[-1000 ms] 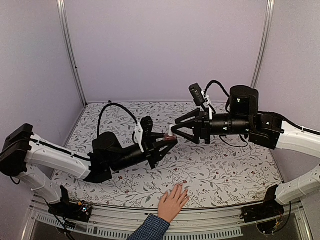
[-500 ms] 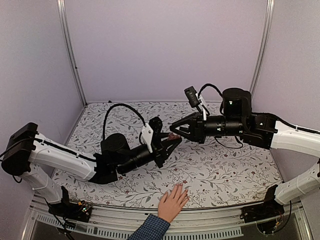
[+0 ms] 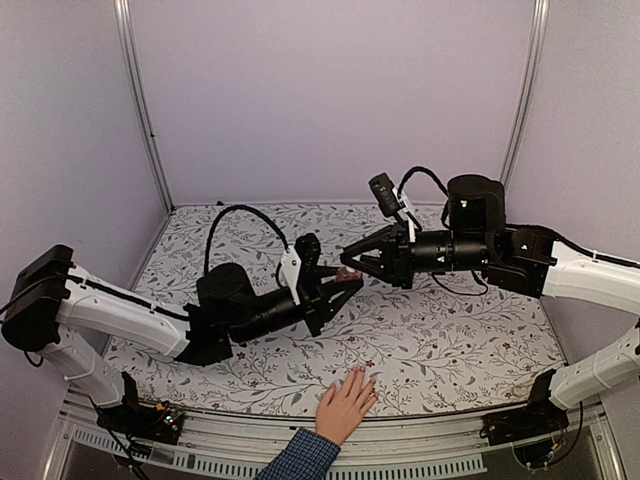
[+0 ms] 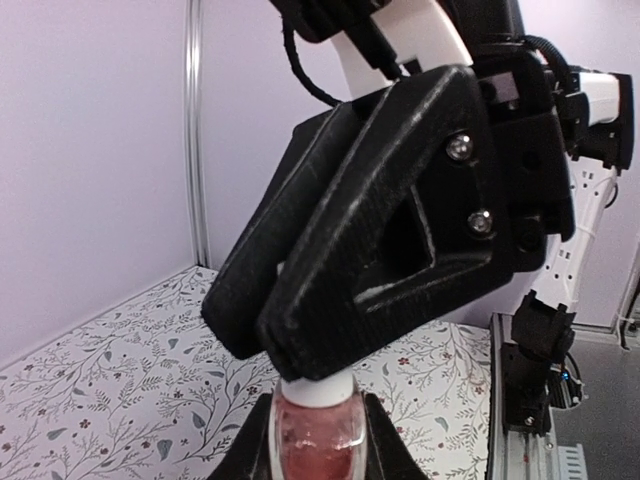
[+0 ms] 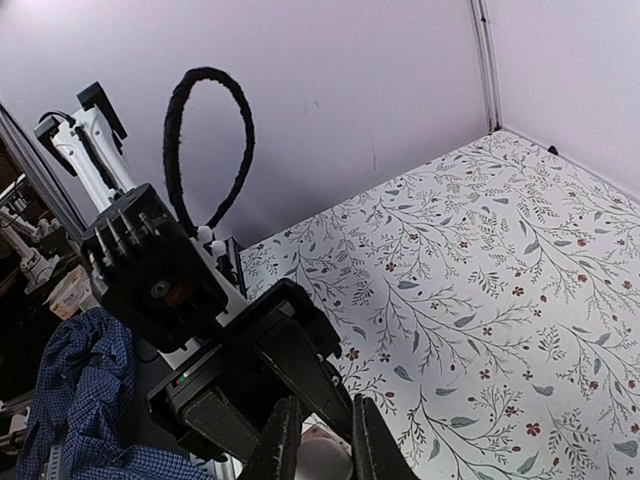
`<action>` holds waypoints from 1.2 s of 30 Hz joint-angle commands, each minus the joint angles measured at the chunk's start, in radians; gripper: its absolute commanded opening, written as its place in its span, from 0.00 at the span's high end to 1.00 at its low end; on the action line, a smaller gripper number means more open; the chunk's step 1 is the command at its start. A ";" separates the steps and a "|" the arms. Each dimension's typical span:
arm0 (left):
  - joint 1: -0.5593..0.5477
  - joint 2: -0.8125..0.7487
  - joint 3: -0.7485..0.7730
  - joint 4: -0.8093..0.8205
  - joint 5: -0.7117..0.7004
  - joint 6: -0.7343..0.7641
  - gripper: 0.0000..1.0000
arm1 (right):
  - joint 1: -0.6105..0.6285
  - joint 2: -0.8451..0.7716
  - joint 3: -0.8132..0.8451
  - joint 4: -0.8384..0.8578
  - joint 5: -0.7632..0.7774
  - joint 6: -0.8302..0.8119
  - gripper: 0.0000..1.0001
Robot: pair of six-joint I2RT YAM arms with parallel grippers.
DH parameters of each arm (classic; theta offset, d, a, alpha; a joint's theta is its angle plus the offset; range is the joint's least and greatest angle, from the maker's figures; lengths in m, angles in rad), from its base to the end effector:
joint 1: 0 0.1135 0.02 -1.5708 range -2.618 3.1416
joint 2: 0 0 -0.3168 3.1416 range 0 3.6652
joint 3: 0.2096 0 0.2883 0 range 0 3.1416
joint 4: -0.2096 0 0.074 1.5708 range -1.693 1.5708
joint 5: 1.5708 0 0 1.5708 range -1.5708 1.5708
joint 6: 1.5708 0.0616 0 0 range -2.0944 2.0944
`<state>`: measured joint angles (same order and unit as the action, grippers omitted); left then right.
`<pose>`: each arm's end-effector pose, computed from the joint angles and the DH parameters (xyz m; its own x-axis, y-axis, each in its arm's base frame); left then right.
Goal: Paint the nails
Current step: Unscrew the nail polish bottle.
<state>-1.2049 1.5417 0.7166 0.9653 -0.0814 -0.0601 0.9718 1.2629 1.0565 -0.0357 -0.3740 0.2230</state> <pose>0.1407 -0.3533 0.2826 -0.0043 -0.1562 -0.9877 0.9033 0.4232 -0.0708 0.1730 0.2933 0.3848 -0.3461 -0.1418 -0.9274 -0.9149 0.2700 0.3001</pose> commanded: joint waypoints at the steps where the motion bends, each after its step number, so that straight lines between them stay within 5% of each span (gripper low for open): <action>1: 0.006 -0.035 -0.007 0.065 0.332 0.006 1.00 | 0.004 -0.026 0.003 0.057 -0.115 -0.019 1.00; 7: 0.010 -0.019 0.027 0.081 0.612 -0.015 1.00 | 0.004 -0.032 0.013 0.053 -0.250 -0.082 1.00; 23: 0.015 0.019 0.090 0.104 0.870 -0.097 1.00 | 0.025 -0.014 0.058 -0.027 -0.391 -0.224 0.98; 26: 0.024 0.008 0.067 0.121 0.835 -0.094 1.00 | 0.026 -0.017 0.069 -0.062 -0.344 -0.253 0.88; 31: 0.041 -0.010 0.014 0.160 0.735 -0.085 1.00 | 0.025 -0.031 0.070 -0.075 -0.247 -0.244 0.47; 36: 0.050 -0.037 -0.033 0.161 0.623 -0.053 1.00 | 0.025 -0.059 0.078 -0.085 -0.092 -0.228 0.24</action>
<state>-1.1534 1.5425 0.7197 1.0817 0.5926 -0.1669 1.0073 1.2247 1.1038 -0.1181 -0.6567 -0.0219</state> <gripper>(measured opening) 0.225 0.706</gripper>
